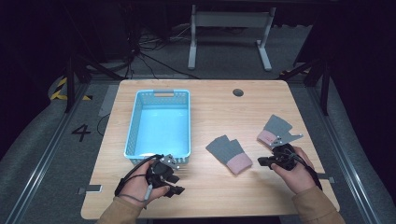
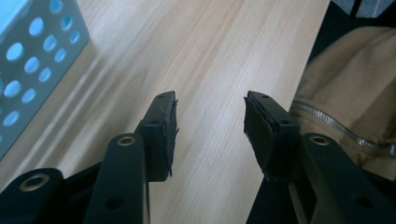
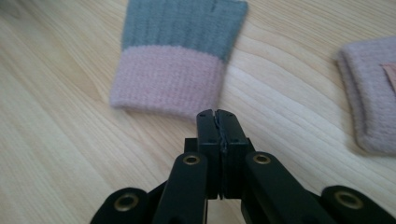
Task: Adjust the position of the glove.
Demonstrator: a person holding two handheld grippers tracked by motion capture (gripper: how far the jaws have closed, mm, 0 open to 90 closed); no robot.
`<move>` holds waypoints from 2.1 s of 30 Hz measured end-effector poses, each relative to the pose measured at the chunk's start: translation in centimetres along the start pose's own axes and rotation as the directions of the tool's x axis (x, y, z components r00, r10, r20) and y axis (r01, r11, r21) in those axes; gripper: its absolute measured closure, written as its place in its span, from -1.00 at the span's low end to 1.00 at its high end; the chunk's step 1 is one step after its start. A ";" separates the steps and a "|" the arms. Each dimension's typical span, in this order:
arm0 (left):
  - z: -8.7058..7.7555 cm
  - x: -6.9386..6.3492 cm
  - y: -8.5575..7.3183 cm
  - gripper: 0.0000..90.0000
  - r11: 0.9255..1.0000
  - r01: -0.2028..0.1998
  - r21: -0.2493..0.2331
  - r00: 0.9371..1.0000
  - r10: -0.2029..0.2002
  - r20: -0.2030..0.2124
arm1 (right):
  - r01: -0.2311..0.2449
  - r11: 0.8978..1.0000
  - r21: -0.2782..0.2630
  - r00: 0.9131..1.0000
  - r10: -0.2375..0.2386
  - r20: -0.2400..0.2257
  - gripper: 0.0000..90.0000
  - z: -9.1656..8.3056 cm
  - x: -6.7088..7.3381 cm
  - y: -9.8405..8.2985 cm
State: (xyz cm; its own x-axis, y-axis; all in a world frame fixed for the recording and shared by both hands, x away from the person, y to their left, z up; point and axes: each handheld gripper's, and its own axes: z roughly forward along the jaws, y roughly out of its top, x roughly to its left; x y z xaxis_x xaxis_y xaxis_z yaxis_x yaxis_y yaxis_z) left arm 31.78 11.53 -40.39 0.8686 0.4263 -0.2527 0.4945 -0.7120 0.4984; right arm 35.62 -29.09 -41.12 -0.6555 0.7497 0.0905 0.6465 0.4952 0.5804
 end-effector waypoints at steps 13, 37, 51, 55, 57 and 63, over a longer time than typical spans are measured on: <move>-0.1 0.0 -0.3 -0.06 1.000 0.016 -0.026 0.999 -0.017 -0.046 | 0.075 0.997 -0.008 0.993 -0.075 -0.092 1.00 0.8 2.8 2.8; 0.4 -0.3 -0.2 -0.14 0.999 -0.026 -0.029 0.999 0.025 -0.040 | 0.208 0.975 0.071 0.964 -0.192 -0.183 0.99 6.3 7.4 4.2; 0.5 -0.3 0.3 -0.19 0.998 -0.053 -0.034 0.998 0.052 -0.037 | 0.189 0.977 0.101 0.973 -0.173 -0.152 0.99 6.4 6.2 3.2; 0.4 -0.1 0.6 -0.20 0.998 -0.059 -0.036 0.998 0.057 -0.036 | 0.172 0.980 0.100 0.978 -0.158 -0.136 0.99 6.0 5.7 2.8; 0.5 0.0 0.8 -0.20 0.997 -0.063 -0.037 0.997 0.061 -0.035 | 0.166 0.981 0.099 0.980 -0.152 -0.132 0.99 5.9 5.5 2.6; 0.7 0.0 1.1 -0.21 0.997 -0.070 -0.028 0.997 0.069 -0.033 | 0.146 0.984 0.102 0.984 -0.134 -0.116 0.99 5.5 4.8 2.2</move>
State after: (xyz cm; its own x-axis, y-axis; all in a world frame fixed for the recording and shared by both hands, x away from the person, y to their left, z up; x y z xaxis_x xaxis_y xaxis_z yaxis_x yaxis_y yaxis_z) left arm 32.32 10.38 -40.41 0.8991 0.3942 -0.1902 0.4313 -0.7244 0.5377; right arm 36.03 -22.04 -43.86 -0.7774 0.6202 0.1051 0.5798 0.6418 0.5019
